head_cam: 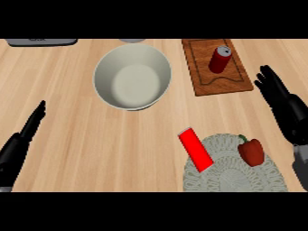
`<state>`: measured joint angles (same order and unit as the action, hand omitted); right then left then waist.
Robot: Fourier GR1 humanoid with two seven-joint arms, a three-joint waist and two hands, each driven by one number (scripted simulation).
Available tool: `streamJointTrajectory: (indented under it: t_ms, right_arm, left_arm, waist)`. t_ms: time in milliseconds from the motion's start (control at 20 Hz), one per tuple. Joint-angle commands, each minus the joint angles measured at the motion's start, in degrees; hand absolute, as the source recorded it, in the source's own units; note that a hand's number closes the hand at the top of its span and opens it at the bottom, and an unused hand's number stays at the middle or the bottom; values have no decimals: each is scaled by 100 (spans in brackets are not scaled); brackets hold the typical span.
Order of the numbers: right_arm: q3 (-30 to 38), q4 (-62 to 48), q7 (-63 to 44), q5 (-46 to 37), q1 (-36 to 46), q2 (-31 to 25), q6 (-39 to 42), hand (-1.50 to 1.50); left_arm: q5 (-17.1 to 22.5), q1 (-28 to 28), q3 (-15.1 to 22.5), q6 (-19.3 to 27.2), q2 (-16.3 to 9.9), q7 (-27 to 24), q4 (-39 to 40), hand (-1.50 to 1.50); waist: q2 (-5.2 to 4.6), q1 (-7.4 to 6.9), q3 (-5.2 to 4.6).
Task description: Pick the bell pepper from the placemat and place it in the bowl
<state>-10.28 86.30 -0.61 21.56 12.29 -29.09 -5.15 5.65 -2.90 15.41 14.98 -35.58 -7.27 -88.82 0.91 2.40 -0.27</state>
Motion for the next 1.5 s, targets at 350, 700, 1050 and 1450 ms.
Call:
streamJointTrajectory:
  t_ms: [350,700,1050,1450]
  right_arm:
    - [499,83,352,-2121,-1421,-958,-1719,150]
    - [167,189,926,-2487,-1762,-342,-1786,-150]
    - [-263,310,-1452,-3578,-1065,-1881,-858,-150]
    - [-1108,1119,-3819,-2632,-449,-2560,2004,-150]
  left_arm:
    - [854,656,581,-724,1142,403,-462,0]
    - [727,1407,685,-855,1601,1043,-281,0]
    - [775,1206,689,-1115,1509,811,-254,0]
    - [719,1443,736,-1071,1745,885,-39,0]
  waist:
    - [-84,176,-9]
    - [-93,-180,25]
    - [-93,-343,0]
    - [-118,-420,-6]
